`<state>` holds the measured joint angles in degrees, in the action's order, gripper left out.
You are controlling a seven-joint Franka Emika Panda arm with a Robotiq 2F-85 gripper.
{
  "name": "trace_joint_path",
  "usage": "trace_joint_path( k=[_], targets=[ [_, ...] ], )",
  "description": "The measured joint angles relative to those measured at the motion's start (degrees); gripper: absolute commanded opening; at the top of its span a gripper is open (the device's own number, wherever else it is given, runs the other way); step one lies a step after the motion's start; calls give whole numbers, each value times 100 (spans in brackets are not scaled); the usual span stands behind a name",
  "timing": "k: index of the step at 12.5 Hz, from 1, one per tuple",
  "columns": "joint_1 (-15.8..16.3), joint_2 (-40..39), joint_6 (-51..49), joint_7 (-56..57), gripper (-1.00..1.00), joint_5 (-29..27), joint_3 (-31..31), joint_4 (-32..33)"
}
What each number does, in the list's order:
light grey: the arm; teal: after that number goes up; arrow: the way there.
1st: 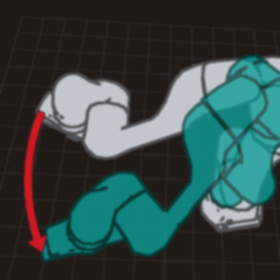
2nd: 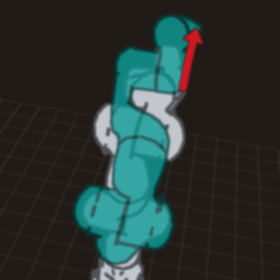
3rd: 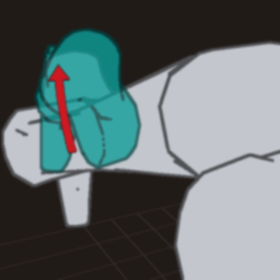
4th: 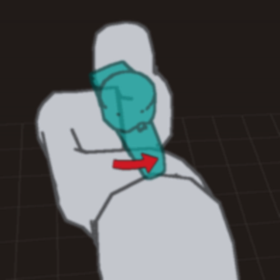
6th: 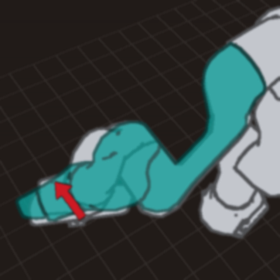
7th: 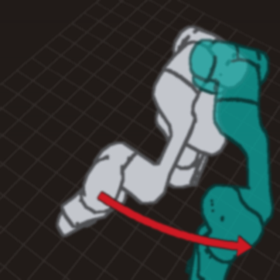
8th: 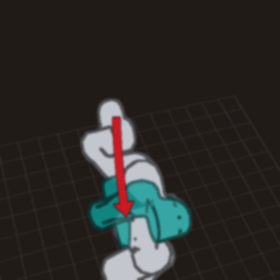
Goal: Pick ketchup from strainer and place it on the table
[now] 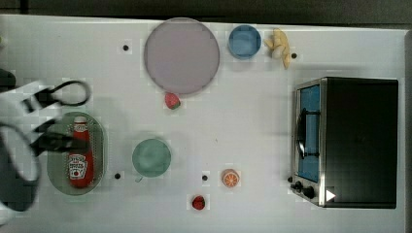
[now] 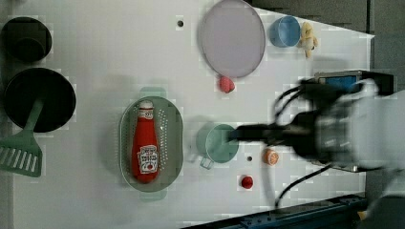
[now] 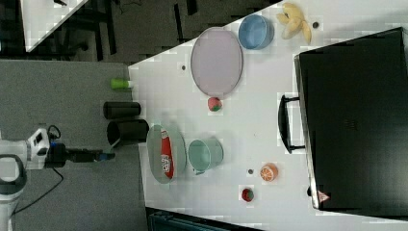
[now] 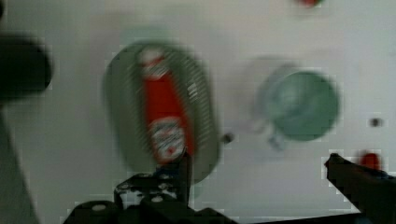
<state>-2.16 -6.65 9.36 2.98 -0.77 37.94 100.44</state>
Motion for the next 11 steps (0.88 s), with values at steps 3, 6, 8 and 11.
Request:
trace_joint_path(
  k=[3,6,8,11],
  targets=[
    [341,-384,607,-43,100,3,495,341],
    [492,-523,1604,-420,100,155,666,1108],
    [534,-671,2514,-579,100,568,655,1673],
    [511,-1196,3739,-784,100,835,571,2221]
  ],
)
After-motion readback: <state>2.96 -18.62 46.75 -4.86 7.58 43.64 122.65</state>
